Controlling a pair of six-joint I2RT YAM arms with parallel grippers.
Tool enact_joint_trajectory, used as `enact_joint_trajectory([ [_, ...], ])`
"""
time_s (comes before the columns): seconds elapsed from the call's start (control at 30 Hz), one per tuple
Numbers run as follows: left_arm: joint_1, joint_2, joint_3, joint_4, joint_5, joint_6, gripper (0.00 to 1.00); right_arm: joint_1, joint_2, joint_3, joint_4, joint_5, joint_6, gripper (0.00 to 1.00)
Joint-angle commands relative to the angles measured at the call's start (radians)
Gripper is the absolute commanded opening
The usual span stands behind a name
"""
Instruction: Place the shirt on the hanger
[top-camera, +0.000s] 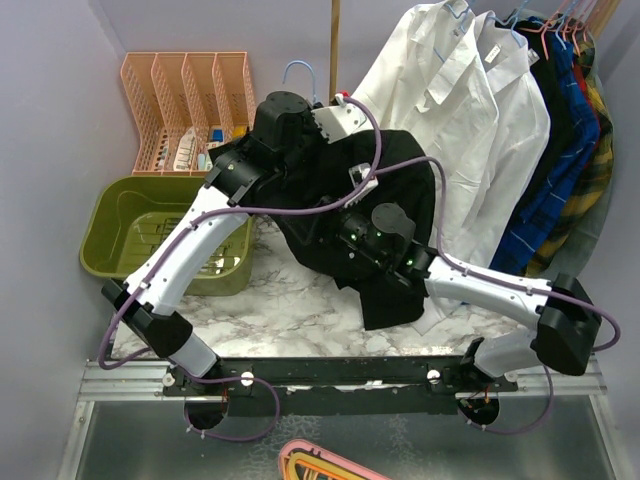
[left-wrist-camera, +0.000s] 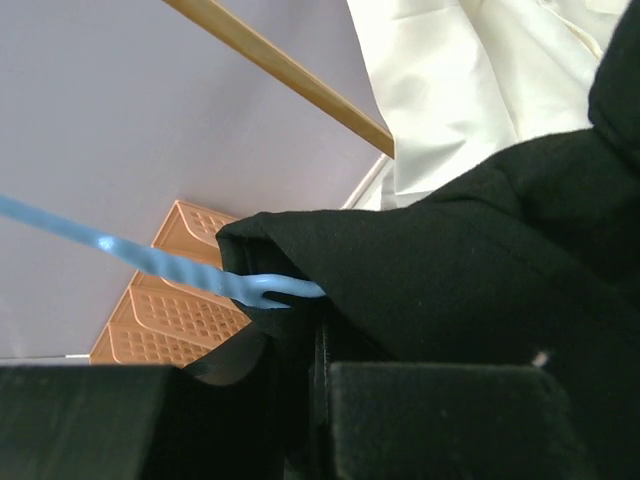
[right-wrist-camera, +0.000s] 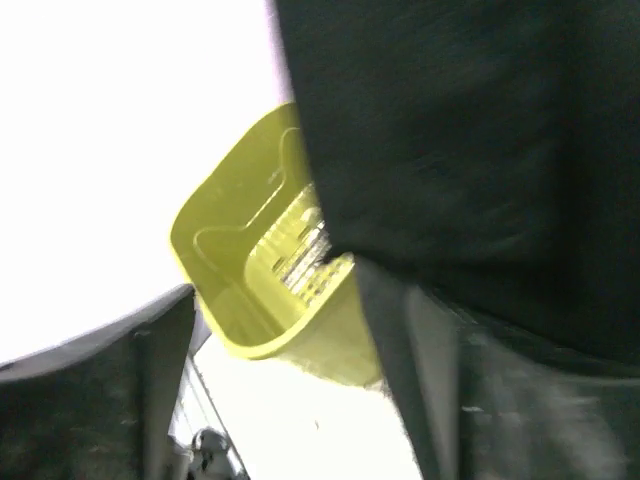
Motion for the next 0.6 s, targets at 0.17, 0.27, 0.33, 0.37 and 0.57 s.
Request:
enact_joint_trajectory([
  [0.17,-0.008,-0.109,-0.113,0.223,0.005,0.069,0.00,0.024,-0.461,-0.114,-0.214,-0.420,-0.592,0.99],
  [0.27,-0.007,-0.129,-0.150,0.196,0.082,0.137,0.00,0.025,-0.633,-0.143,-0.320,-0.572,-0.787,0.99],
  [0.33,-0.008,-0.151,-0.183,0.165,0.160,0.202,0.00,0.024,-0.702,-0.113,-0.428,-0.539,-0.904,0.99],
  [0.37,-0.008,-0.162,-0.203,0.149,0.194,0.239,0.00,0.025,-0.719,-0.089,-0.477,-0.474,-0.950,0.99],
  [0.57,-0.007,-0.244,-0.350,0.113,0.303,0.443,0.00,0.000,-0.597,0.137,-0.752,-0.158,-1.026,0.99],
])
